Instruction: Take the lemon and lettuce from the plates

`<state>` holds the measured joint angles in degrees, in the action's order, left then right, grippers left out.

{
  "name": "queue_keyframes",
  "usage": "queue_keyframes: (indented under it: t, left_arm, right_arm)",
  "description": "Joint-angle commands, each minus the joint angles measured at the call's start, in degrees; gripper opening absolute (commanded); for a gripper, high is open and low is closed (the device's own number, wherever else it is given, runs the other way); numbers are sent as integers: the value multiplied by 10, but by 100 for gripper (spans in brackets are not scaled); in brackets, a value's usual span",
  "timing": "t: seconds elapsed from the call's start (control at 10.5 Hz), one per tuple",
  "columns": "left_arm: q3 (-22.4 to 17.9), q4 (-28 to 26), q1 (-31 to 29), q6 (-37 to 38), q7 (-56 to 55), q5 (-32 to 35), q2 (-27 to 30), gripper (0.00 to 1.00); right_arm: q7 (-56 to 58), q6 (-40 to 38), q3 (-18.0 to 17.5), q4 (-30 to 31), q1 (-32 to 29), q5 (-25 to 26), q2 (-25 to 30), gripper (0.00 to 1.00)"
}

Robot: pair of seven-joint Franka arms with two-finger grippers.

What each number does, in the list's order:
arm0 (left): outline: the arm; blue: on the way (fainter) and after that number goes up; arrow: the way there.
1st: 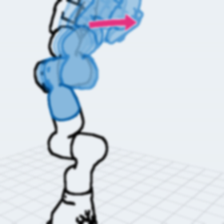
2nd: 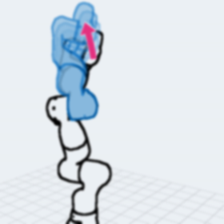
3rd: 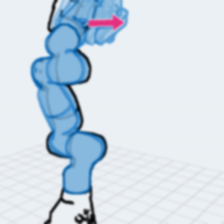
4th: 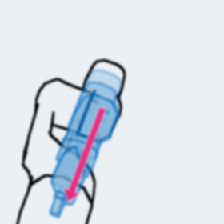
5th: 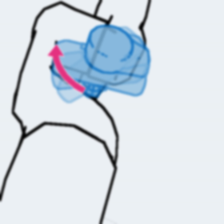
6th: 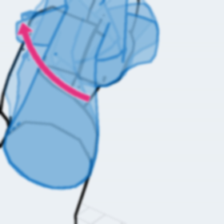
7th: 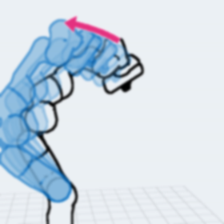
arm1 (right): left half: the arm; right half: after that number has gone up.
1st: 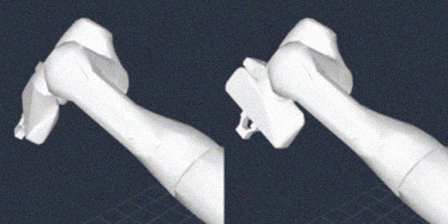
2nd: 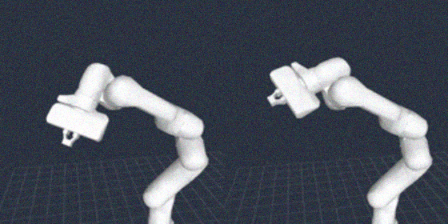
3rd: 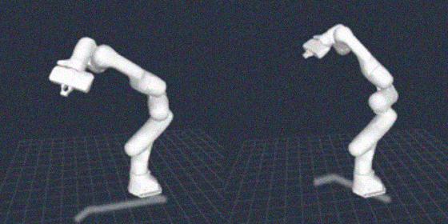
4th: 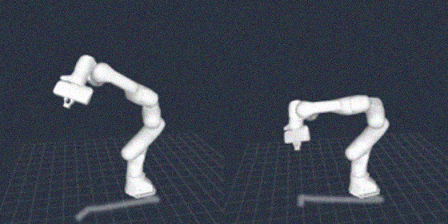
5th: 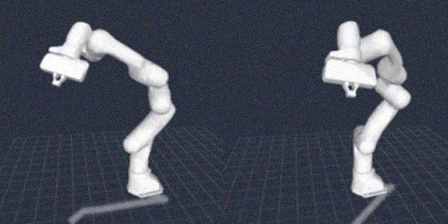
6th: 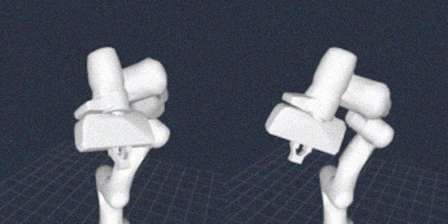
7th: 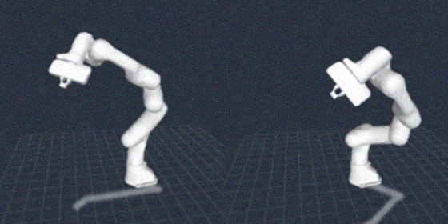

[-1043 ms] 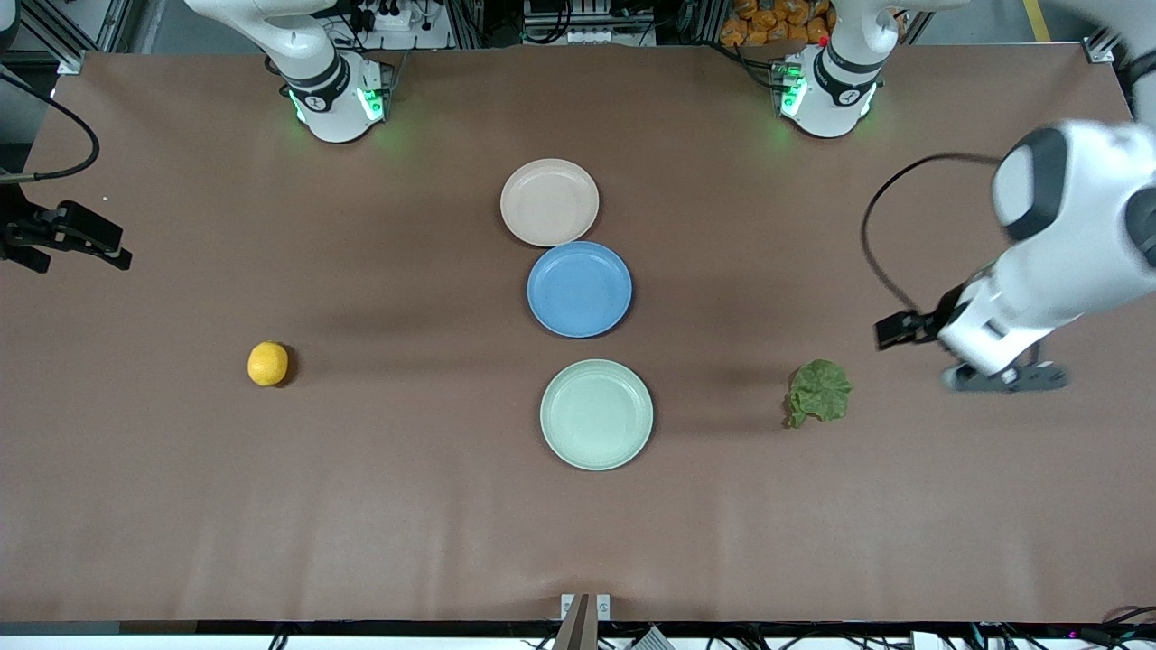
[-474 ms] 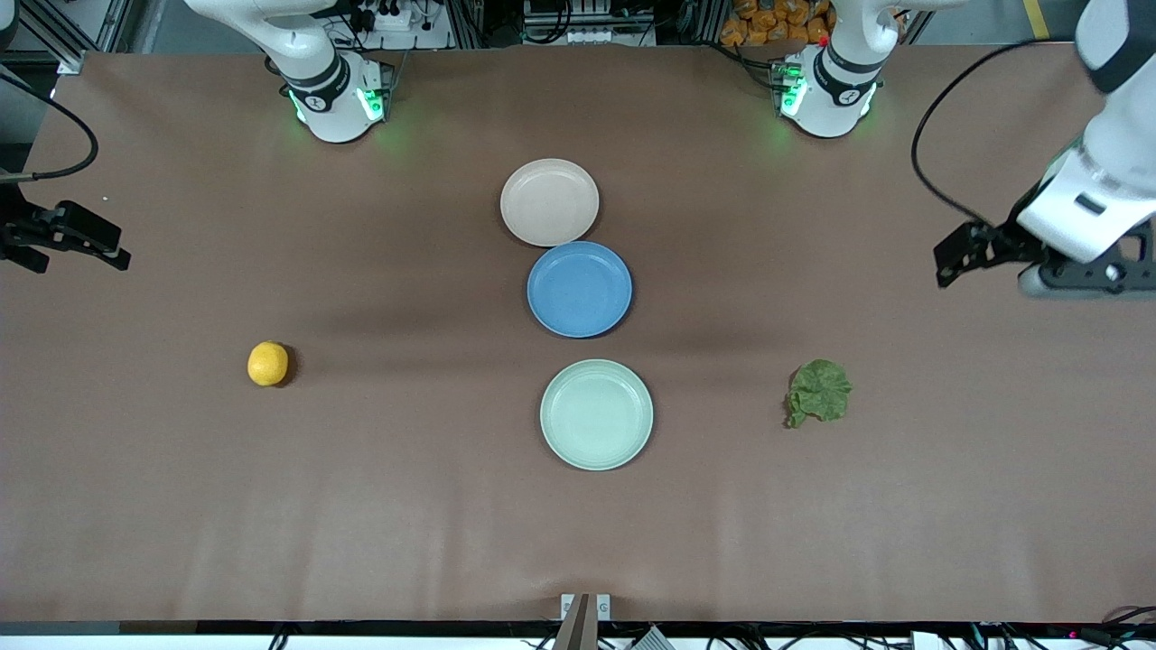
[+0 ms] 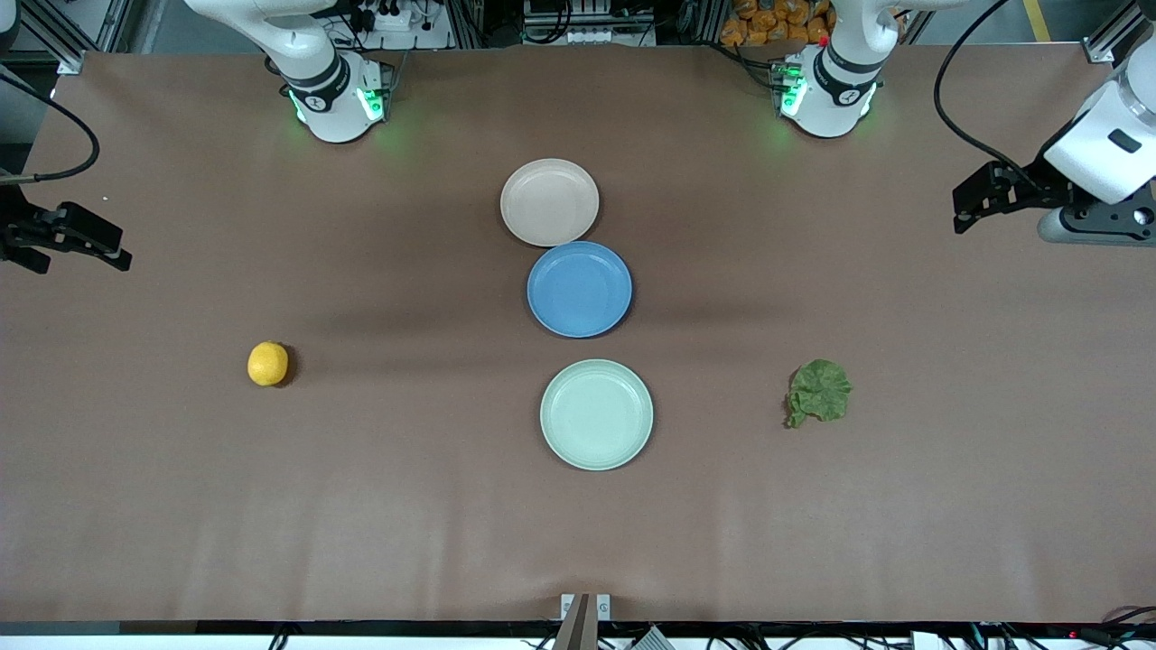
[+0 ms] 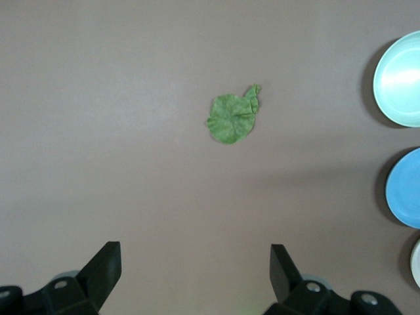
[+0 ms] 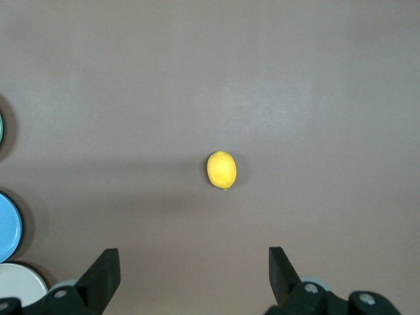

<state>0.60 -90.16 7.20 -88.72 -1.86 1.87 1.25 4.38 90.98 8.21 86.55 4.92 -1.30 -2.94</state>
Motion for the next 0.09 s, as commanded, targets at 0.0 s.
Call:
queue_keyframes:
  t: [0.0]
  left_arm:
    - [4, 31, -3, 39, 12, -15, -11, 100]
  right_arm:
    - [-9, 25, 2, -2, 3, -5, -3, 100]
